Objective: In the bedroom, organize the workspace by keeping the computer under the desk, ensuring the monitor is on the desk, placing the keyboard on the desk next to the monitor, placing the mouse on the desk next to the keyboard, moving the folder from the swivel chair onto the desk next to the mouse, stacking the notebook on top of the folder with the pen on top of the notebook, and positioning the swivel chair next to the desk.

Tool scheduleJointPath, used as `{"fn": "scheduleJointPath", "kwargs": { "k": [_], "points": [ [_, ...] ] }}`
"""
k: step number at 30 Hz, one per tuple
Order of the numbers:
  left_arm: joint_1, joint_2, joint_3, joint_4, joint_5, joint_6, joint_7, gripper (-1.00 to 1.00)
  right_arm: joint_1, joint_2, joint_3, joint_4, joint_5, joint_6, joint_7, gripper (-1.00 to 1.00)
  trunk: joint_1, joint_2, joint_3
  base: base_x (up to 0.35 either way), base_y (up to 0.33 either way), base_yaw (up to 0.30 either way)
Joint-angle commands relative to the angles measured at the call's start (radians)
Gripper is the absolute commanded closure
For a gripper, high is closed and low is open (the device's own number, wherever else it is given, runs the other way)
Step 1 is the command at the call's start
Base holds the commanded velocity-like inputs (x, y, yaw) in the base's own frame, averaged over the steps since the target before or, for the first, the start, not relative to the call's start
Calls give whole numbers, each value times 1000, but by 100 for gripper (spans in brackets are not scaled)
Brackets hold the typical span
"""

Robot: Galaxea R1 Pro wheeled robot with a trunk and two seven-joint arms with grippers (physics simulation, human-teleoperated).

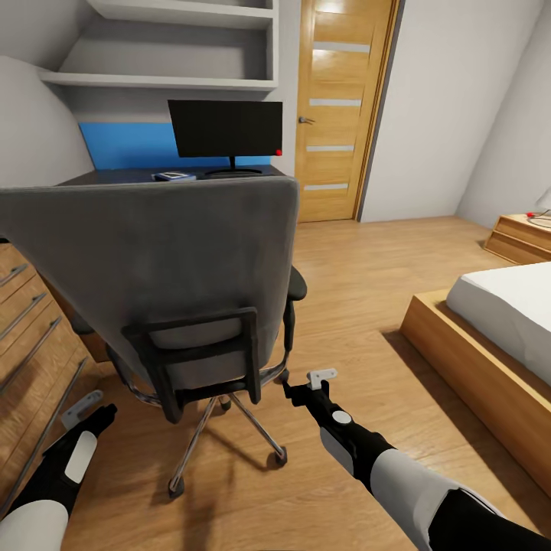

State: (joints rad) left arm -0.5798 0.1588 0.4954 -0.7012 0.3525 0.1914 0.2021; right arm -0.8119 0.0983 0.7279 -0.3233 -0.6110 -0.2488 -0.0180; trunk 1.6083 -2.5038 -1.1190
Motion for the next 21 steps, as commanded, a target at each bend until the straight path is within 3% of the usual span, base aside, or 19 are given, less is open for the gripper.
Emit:
{"fn": "scheduleJointPath", "kwargs": {
  "k": [1, 21],
  "points": [
    [0, 0, 0, -2, 10, 5, 5, -100, -1, 0, 9, 1, -10, -5, -2, -100, 0, 0, -1, 0, 4, 0],
    [0, -1, 29, -3, 10, 3, 5, -100, -1, -1, 8, 1, -10, -5, -2, -100, 0, 0, -1, 11, 0, 0]
  ]
}}
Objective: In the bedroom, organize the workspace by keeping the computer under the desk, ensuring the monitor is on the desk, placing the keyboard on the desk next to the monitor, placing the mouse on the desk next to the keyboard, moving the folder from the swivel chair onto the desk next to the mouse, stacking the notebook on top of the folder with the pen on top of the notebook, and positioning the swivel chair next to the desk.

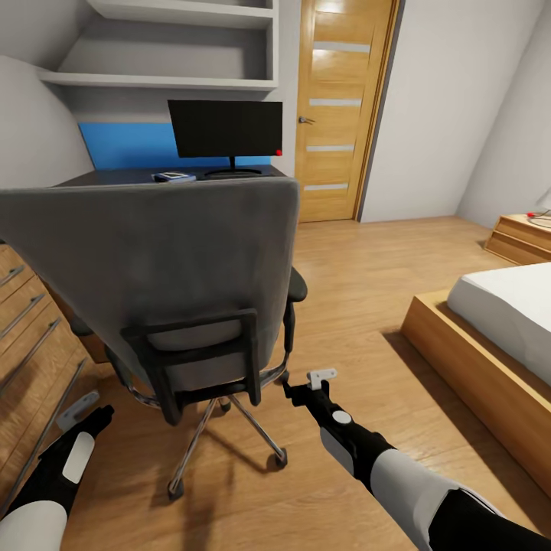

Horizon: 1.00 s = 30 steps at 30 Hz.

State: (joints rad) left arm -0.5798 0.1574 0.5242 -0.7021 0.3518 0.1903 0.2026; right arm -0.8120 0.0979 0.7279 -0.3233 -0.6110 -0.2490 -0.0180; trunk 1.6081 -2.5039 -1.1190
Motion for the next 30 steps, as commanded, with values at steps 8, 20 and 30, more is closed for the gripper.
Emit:
{"fn": "scheduleJointPath", "kwargs": {
  "k": [8, 20, 30],
  "points": [
    [0, 3, 10, -2, 10, 6, 8, -100, -1, 0, 8, 1, -10, -5, -2, -100, 0, 0, -1, 91, 0, 0],
    [0, 4, 45, -2, 11, 6, 9, -100, -1, 0, 11, 3, -8, -27, 1, -100, 0, 0, -1, 4, 0, 0],
    [0, 2, 49, -1, 14, 6, 8, -100, -1, 0, 14, 1, -4, -55, 5, -100, 0, 0, -1, 0, 0, 0]
  ]
}}
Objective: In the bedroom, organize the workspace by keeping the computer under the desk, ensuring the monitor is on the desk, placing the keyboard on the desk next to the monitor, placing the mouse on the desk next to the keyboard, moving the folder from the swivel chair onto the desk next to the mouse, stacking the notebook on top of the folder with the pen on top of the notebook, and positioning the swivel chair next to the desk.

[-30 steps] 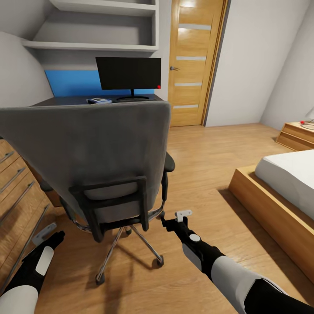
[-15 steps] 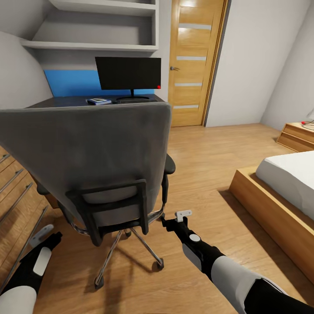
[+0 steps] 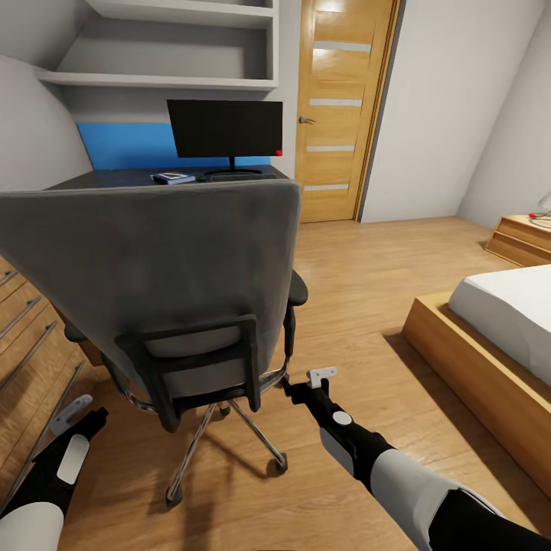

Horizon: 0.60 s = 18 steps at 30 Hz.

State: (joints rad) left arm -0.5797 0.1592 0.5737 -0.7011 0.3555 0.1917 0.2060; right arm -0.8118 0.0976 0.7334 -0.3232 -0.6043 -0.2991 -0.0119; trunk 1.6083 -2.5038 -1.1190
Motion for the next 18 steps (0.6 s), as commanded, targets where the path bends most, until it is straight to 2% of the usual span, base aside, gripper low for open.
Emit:
{"fn": "scheduleJointPath", "kwargs": {
  "k": [1, 5, 9, 14, 18],
  "points": [
    [0, 0, 0, -2, 10, 5, 4, -100, -1, 0, 9, 1, -10, -12, -2, -100, 0, 0, -1, 0, 0, 0],
    [0, -1, 1, -2, 11, 4, 2, -100, 0, 1, 11, 1, -3, -57, -3, -100, 0, 0, -1, 0, 0, 0],
    [0, -1, 1, -2, 11, 4, 0, -100, 1, 4, 13, 3, 25, -115, -5, -100, 0, 0, -1, 0, 0, 0],
    [0, -3, 0, -2, 10, 3, -1, -100, 2, 6, 13, 4, 51, -143, -6, -100, 0, 0, -1, 0, 0, 0],
    [0, -4, -2, -2, 9, 3, -2, -100, 3, 6, 14, 4, 57, -149, -6, -100, 0, 0, -1, 21, 0, 0]
  ]
}}
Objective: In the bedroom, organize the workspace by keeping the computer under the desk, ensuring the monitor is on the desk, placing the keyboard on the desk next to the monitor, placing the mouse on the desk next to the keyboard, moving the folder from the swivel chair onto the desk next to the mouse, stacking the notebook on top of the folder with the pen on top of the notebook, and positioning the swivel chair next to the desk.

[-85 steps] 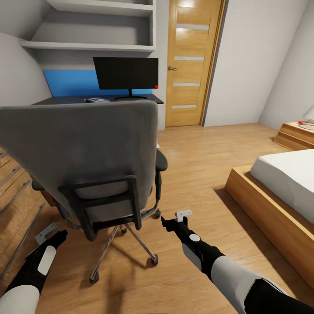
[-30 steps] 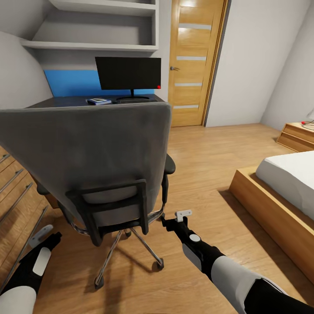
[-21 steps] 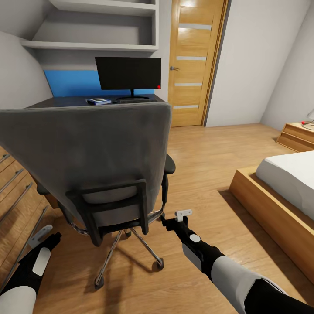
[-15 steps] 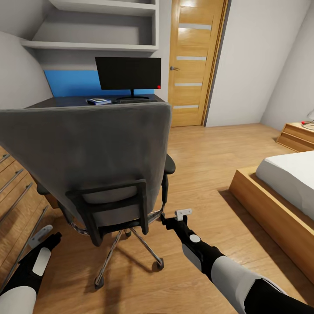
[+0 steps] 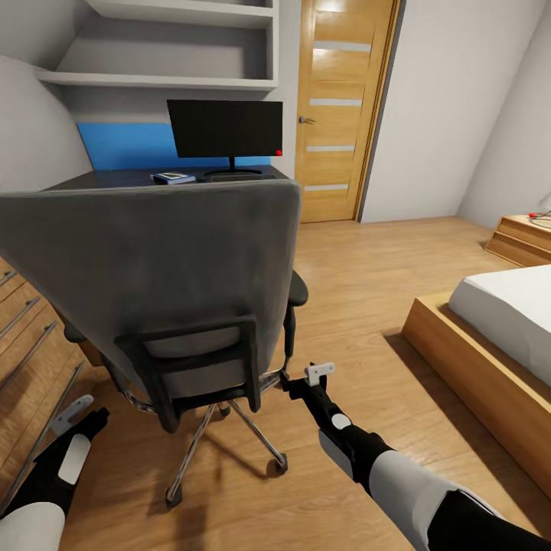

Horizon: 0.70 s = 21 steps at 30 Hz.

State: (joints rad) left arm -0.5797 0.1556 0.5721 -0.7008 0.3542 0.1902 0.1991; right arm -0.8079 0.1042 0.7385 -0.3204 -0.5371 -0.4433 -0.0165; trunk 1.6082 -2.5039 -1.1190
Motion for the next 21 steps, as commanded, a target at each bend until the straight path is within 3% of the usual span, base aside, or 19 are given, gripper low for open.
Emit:
{"fn": "scheduleJointPath", "kwargs": {
  "k": [1, 8, 21],
  "points": [
    [0, 0, -1, -2, 10, 5, 4, -100, -1, 0, 8, 1, -9, -6, -2, -100, 0, 0, -1, 132, 0, 0],
    [0, -1, -1, -2, 9, 5, 4, -100, -1, 0, 8, 1, -7, -9, -2, -100, 0, 0, -1, 176, 0, 0],
    [0, -1, -2, -2, 9, 5, 3, -100, -1, -3, 7, 1, -8, -9, -2, -100, 0, 0, -1, 9, 0, 0]
  ]
}}
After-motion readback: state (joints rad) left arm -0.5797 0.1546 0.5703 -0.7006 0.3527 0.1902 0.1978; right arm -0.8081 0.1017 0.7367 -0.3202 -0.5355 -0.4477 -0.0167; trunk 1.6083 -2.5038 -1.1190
